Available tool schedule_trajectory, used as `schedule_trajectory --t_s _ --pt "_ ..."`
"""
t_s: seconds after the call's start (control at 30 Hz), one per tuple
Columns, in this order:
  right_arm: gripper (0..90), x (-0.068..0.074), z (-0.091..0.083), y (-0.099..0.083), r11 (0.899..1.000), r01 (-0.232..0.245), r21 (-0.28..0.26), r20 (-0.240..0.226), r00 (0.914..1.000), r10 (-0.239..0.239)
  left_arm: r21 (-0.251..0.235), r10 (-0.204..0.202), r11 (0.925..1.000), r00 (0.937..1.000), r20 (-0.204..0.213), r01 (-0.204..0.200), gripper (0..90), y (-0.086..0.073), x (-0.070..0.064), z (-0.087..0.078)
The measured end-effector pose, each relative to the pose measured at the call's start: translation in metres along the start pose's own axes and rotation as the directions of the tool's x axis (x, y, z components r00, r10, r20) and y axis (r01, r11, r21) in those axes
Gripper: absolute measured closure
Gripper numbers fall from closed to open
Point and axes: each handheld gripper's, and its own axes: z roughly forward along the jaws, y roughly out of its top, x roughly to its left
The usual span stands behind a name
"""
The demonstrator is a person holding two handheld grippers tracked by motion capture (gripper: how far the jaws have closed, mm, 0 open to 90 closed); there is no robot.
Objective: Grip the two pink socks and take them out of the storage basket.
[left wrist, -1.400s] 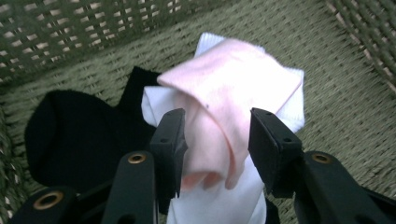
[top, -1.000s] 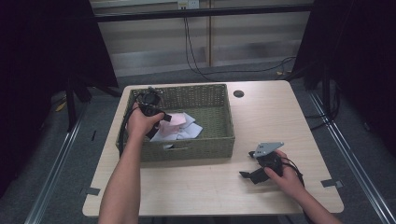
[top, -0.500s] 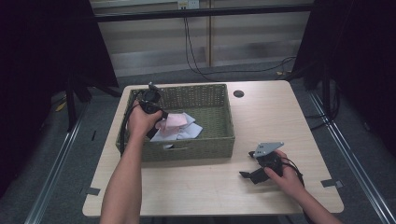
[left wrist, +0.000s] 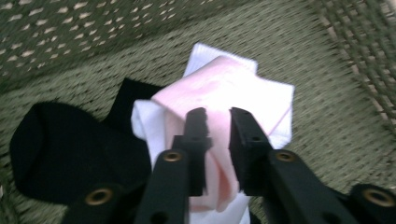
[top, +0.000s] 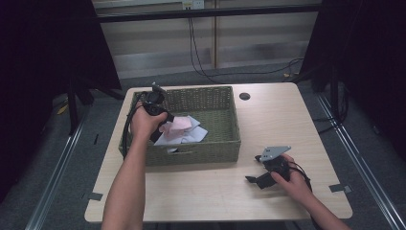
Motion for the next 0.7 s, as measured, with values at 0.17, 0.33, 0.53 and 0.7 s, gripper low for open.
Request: schedule_trajectory --t_s 0.17,0.33,0.53,0.7 --pt "11.2 0.0 0.0 0.0 1.0 0.003 0.0 -0.001 1.0 -0.003 0.018 -0.007 0.9998 1.0 -0.004 0.007 69.1 -0.003 0.0 0.006" --pt "11.2 0.0 0.0 0.0 1.0 0.002 -0.001 0.0 1.0 -0.002 0.036 -0.018 0.9992 0.9998 0.002 0.018 70.6 -0.004 -0.001 0.013" --pt "11.2 0.0 0.0 0.0 1.0 0.003 0.0 0.0 1.0 -0.003 0.047 -0.001 0.9989 1.0 -0.01 0.001 85.8 -0.001 -0.003 0.01" --pt "11.2 0.0 0.0 0.0 1.0 0.003 0.0 -0.001 1.0 -0.003 0.031 0.002 0.9995 0.9998 -0.018 -0.001 86.5 0.001 -0.003 0.001"
